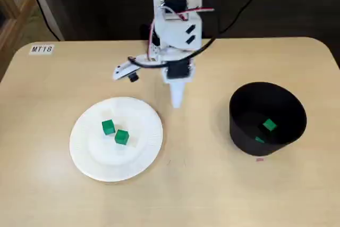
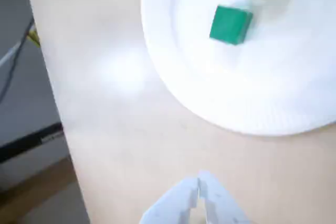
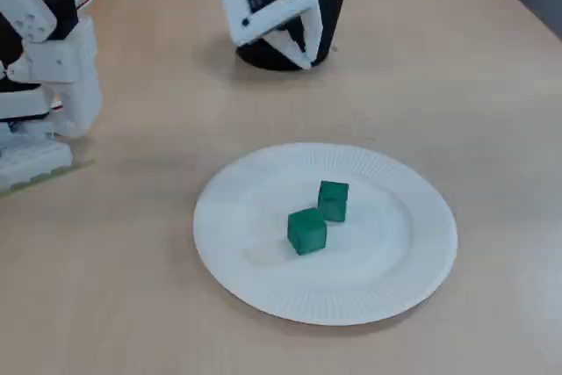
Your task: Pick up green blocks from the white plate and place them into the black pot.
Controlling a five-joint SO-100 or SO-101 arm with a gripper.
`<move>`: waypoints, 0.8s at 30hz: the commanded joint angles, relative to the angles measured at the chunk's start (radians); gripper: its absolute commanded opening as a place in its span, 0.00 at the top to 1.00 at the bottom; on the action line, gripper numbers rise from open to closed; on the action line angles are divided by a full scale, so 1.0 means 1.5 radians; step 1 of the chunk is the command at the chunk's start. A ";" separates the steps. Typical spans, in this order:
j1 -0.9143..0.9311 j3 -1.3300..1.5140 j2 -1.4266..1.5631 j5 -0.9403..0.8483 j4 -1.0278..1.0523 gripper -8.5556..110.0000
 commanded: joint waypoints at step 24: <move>0.154 -0.185 -0.286 -0.050 0.117 0.65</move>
